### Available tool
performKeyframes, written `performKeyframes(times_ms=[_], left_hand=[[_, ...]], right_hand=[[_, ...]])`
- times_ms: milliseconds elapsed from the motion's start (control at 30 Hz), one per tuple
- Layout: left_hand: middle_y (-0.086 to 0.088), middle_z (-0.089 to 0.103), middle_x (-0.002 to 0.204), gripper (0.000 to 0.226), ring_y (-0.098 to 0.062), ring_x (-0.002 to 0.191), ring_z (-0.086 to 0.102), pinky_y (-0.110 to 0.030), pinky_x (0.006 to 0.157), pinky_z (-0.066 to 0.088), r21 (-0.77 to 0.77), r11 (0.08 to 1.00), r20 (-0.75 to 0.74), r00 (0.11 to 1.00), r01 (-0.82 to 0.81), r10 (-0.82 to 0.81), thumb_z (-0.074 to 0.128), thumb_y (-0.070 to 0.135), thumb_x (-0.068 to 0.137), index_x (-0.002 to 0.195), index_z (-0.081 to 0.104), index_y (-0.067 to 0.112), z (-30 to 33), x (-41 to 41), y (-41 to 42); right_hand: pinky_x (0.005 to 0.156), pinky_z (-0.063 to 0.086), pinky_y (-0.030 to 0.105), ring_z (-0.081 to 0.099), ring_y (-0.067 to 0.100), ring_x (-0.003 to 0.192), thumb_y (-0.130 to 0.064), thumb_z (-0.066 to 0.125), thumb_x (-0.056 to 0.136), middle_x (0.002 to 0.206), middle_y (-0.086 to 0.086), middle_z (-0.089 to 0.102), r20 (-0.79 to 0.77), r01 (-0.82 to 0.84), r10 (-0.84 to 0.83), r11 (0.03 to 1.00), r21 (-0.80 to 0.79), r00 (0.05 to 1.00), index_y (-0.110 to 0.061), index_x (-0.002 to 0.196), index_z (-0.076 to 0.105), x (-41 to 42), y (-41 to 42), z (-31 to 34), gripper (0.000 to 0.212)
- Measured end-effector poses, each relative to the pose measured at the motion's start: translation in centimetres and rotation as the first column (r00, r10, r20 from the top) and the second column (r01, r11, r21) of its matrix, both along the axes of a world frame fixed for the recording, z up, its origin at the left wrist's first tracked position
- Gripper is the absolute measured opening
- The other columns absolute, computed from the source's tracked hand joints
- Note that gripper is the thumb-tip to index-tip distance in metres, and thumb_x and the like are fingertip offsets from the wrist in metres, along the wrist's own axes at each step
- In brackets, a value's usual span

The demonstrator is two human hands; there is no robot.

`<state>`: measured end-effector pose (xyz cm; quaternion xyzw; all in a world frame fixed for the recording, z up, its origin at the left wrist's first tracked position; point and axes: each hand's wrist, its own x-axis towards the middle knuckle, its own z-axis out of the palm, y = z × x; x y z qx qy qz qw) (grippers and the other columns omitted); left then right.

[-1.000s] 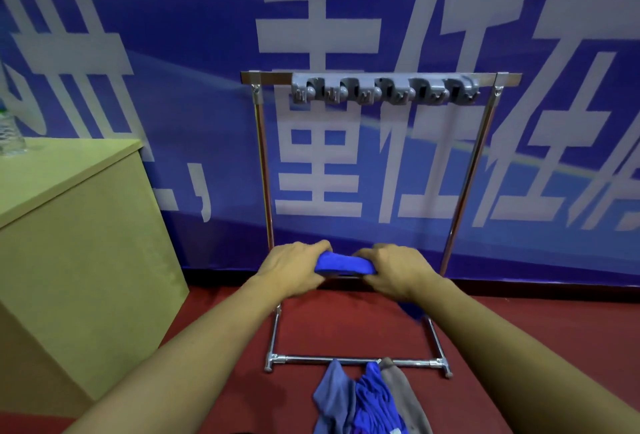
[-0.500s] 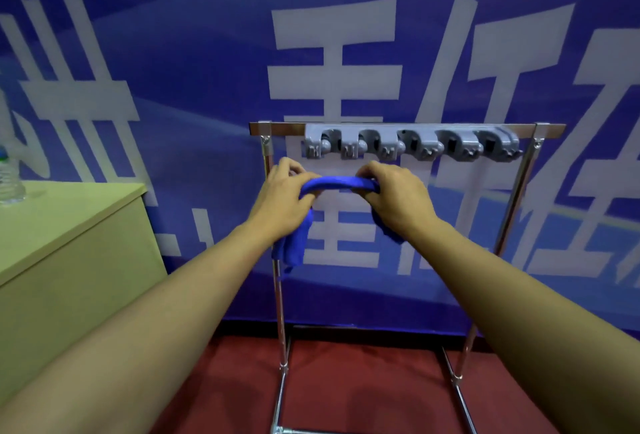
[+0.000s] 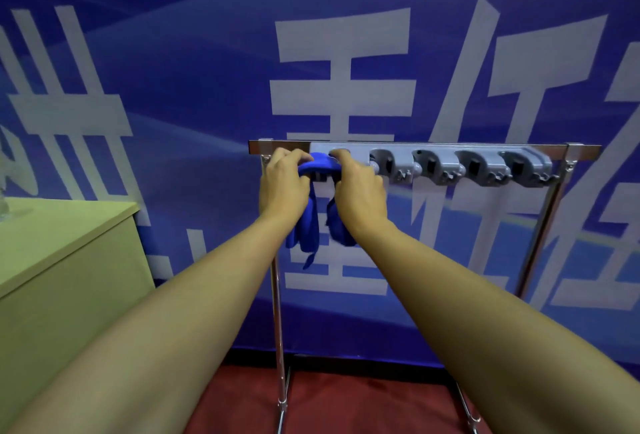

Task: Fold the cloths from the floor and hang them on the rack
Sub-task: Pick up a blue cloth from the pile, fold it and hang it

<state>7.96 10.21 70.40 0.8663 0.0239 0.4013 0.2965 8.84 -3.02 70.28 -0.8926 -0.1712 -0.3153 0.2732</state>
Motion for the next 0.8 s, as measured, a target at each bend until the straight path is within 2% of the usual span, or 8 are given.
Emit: performKeyframes(times_ms=[100,233,367,467,533,600,700,800], left_hand=[[0.001,0.058,0.122,0.036,-0.019,0.099,0.059,-0.026,0.074,0.041,0.006,0.999,0.002,1.0,0.031,-0.031,0.059,0.0,0.091,0.119,0.066,0.022,-1.3,0.2,0.3],[0.001,0.057,0.121,0.033,-0.013,0.096,0.055,-0.021,0.074,0.042,-0.012,0.992,0.016,0.992,0.124,-0.123,0.057,0.007,0.096,0.124,0.064,0.022,-2.2,0.0,0.5],[0.0,0.059,0.12,0.041,-0.011,0.099,0.055,-0.015,0.075,0.042,-0.075,0.982,0.017,0.985,0.172,-0.171,0.052,0.003,0.095,0.129,0.06,0.024,-2.9,-0.2,0.4],[0.0,0.056,0.119,0.044,-0.013,0.098,0.056,-0.016,0.075,0.045,-0.117,0.972,0.001,0.979,0.204,-0.205,0.049,0.003,0.095,0.131,0.058,0.026,-2.9,-0.1,0.4],[-0.002,0.054,0.12,0.046,-0.016,0.097,0.057,-0.026,0.079,0.051,-0.116,0.974,-0.028,0.98,0.193,-0.198,0.047,0.001,0.095,0.133,0.057,0.025,-2.8,-0.1,0.2],[-0.003,0.052,0.121,0.046,-0.018,0.098,0.057,-0.028,0.079,0.052,-0.122,0.975,-0.029,0.981,0.187,-0.192,0.047,0.0,0.094,0.133,0.057,0.023,-2.7,-0.1,-0.1],[0.002,0.053,0.125,0.034,-0.009,0.103,0.055,-0.011,0.077,0.041,-0.227,0.941,0.005,0.966,0.251,-0.257,0.049,0.014,0.1,0.131,0.06,0.024,-3.0,-0.6,-0.6],[0.006,0.054,0.128,0.034,-0.005,0.11,0.053,-0.014,0.083,0.039,-0.339,0.886,0.011,0.943,0.316,-0.332,0.044,0.03,0.106,0.137,0.057,0.029,-3.4,-1.1,-0.5]], right_hand=[[0.057,0.036,0.035,0.049,0.026,0.066,-0.003,0.043,0.096,0.081,0.004,0.054,-0.02,-0.048,0.048,0.999,0.018,0.999,-0.026,0.142,0.037,0.4,0.2,-0.9,0.052],[0.055,0.042,0.039,0.053,0.026,0.062,-0.01,0.042,0.098,0.078,0.003,0.058,-0.02,-0.149,0.15,0.989,0.008,0.989,-0.031,0.144,0.037,0.6,0.1,-2.0,0.051],[0.055,0.053,0.044,0.056,0.022,0.061,-0.008,0.041,0.097,0.078,0.001,0.063,-0.08,-0.191,0.209,0.964,0.187,0.975,-0.038,0.139,0.045,0.5,0.1,-2.6,0.052],[0.069,0.056,0.043,0.062,0.02,0.079,-0.008,0.042,0.096,0.097,0.0,0.067,-0.058,-0.218,0.239,0.944,0.246,0.969,-0.032,0.137,0.051,0.7,0.2,-2.8,0.048],[0.086,0.053,0.036,0.059,0.02,0.104,-0.005,0.043,0.097,0.12,0.002,0.061,-0.022,-0.222,0.233,0.949,0.223,0.972,-0.022,0.137,0.054,0.9,0.3,-3.0,0.045],[0.091,0.047,0.026,0.054,0.018,0.117,-0.003,0.045,0.098,0.134,0.0,0.053,0.006,-0.233,0.237,0.951,0.203,0.972,-0.016,0.137,0.055,0.9,0.6,-3.2,0.042],[0.087,0.044,0.022,0.057,0.014,0.112,-0.012,0.045,0.101,0.132,-0.003,0.056,-0.024,-0.28,0.3,0.915,0.29,0.954,-0.021,0.136,0.054,0.3,0.8,-3.2,0.037],[0.09,0.045,0.022,0.057,0.009,0.114,-0.027,0.044,0.103,0.133,-0.006,0.059,-0.087,-0.305,0.36,0.877,0.371,0.929,-0.027,0.141,0.049,-0.2,0.4,-3.3,0.038]])
